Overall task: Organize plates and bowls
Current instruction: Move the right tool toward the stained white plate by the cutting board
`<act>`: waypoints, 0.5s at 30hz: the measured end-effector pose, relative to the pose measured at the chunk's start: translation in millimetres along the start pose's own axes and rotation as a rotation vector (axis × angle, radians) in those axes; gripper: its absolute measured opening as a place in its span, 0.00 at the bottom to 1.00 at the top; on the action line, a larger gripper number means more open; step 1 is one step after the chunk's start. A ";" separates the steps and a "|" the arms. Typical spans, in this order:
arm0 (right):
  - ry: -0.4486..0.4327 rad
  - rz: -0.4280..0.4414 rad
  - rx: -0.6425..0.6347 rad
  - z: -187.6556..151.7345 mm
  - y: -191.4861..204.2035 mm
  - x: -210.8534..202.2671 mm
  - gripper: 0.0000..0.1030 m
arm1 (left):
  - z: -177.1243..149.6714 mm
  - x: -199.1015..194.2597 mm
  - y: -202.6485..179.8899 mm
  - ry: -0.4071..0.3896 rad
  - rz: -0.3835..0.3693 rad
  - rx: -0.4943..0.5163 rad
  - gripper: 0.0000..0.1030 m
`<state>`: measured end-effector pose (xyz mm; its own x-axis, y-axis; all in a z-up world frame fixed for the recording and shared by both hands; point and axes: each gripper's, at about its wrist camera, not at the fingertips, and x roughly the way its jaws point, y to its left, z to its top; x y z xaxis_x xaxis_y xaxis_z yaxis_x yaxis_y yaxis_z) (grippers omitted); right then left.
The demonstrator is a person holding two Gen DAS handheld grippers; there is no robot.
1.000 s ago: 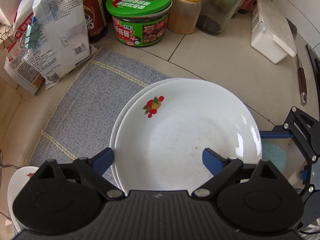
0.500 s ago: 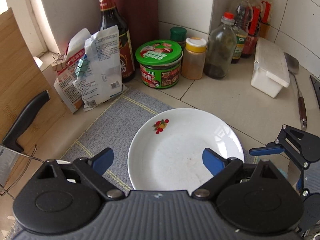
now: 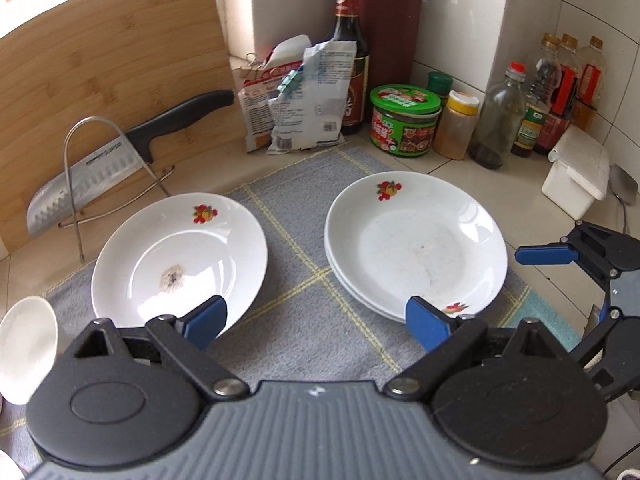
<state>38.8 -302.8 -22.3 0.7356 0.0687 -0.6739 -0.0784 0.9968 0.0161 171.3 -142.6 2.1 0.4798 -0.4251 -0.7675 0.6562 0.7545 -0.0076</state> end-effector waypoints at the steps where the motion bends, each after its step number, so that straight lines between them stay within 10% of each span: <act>1: 0.006 0.003 -0.002 0.7 1.6 1.3 1.00 | -4.1 -0.1 4.9 0.000 0.015 -0.018 0.93; 15: 0.066 -0.052 -0.055 28.6 47.8 17.4 1.00 | -46.8 20.9 64.7 0.009 0.110 -0.083 0.93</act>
<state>67.1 -252.8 -12.1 0.6941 0.0118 -0.7198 -0.0793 0.9950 -0.0601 196.5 -79.3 -44.4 0.5410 -0.3332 -0.7722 0.5492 0.8353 0.0243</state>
